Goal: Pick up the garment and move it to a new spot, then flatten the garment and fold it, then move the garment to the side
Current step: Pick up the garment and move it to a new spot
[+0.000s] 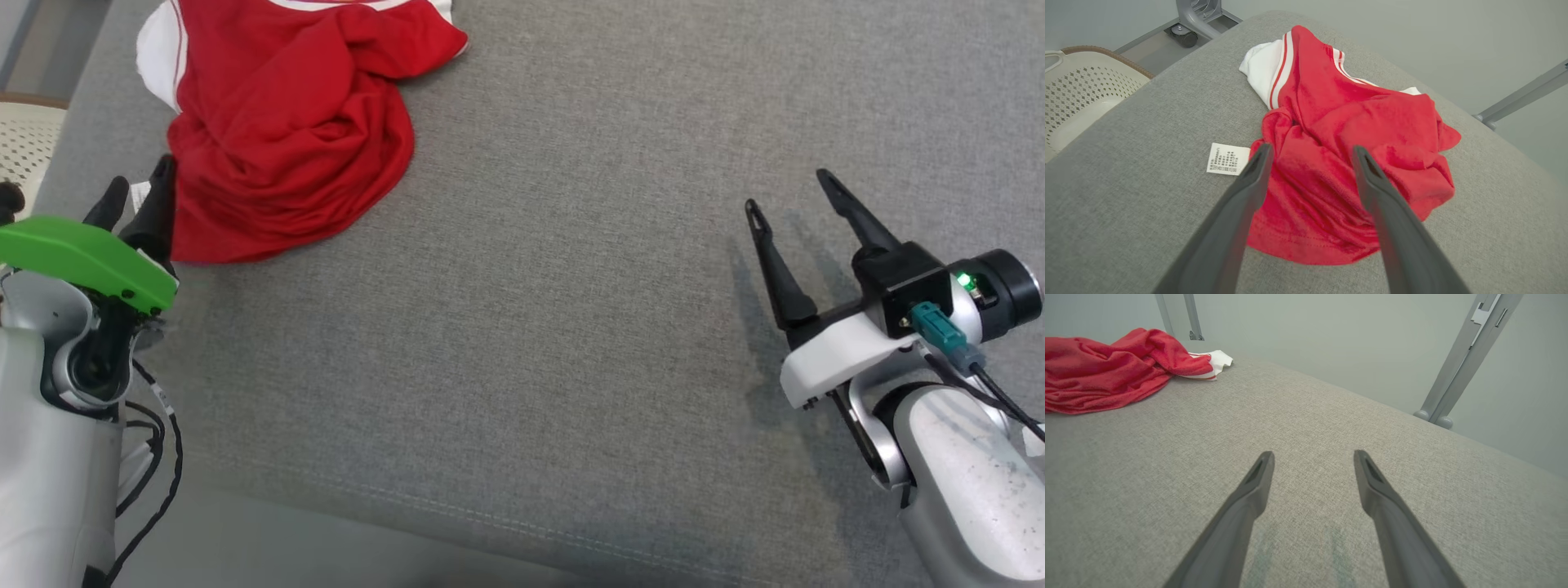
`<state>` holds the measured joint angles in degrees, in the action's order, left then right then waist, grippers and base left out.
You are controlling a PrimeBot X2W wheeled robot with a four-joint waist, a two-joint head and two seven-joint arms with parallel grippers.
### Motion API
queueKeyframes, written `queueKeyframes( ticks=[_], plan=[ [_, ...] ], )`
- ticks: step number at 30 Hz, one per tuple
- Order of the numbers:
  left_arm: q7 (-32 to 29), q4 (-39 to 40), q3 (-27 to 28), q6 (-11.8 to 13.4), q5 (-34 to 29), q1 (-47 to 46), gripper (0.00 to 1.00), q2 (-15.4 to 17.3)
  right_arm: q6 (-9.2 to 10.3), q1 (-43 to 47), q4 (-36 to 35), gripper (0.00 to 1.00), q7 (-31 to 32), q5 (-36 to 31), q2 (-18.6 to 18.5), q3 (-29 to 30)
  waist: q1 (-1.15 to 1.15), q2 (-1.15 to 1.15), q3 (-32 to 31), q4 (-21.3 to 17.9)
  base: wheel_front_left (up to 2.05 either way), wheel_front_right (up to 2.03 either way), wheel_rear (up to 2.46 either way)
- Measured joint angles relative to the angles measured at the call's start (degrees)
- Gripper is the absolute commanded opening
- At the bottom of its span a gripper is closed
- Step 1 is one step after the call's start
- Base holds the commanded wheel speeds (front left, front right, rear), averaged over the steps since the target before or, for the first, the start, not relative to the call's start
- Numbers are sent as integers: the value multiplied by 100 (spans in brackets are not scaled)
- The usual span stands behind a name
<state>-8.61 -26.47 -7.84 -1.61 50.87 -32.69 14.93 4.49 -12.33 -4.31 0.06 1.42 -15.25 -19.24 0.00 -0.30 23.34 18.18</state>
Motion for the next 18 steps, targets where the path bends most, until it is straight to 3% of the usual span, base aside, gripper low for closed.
queueKeyframes(
  ticks=[14, 15, 18],
  plan=[
    [-293, -1042, -145, -127, 116, -639, 100, -186, 24, -222, -100, 100, 3, -105, -111, 223, 0, 0, 751, -454, 0, 0, 0],
    [-294, -1073, -149, -160, 127, -717, 0, -203, 24, -235, -90, 100, -1, -105, -111, 230, 0, 0, 762, -474, 0, 0, 0],
    [-257, -1155, -189, -304, 129, -838, 0, -289, 70, -241, -55, 100, -38, -101, -100, 254, 0, 0, 728, -490, 0, 0, 0]
  ],
)
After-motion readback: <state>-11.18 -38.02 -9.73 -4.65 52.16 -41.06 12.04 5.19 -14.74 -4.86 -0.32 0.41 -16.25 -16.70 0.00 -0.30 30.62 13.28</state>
